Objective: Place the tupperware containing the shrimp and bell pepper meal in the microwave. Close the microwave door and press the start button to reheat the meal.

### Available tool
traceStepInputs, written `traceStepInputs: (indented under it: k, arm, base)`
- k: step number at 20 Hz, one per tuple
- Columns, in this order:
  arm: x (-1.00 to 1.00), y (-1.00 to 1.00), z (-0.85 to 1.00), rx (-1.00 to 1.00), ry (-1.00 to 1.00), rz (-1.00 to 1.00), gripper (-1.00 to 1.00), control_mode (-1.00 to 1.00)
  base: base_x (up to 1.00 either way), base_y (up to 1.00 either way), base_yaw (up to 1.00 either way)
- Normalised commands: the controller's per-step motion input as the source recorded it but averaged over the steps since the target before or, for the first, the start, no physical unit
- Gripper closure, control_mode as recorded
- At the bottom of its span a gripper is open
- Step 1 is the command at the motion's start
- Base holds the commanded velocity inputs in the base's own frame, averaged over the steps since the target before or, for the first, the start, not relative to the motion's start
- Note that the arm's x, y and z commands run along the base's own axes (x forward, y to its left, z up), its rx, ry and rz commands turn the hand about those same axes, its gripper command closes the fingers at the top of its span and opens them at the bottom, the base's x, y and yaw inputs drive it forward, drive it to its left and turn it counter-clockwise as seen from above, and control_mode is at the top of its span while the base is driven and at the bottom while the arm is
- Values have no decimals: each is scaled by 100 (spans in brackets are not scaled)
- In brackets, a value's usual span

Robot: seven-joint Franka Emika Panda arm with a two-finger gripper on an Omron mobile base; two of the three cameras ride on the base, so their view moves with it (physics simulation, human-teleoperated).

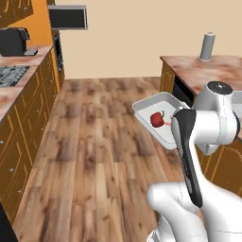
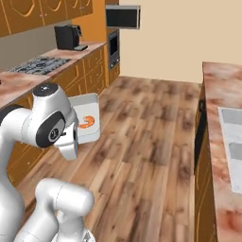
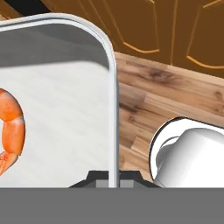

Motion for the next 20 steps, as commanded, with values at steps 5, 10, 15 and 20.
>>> traceStepInputs:
  k: [5,10,15,20]
  arm:
    - [0,0,0,0,0,0,100,100]
    - [0,0,0,0,0,0,100,100]
    - [0,0,0,0,0,0,100,100]
    - [0,0,0,0,0,0,100,100]
  base:
    - [100,-34,3]
    - [100,-32,0]
    - [100,-40,0]
    - [100,-33,-8]
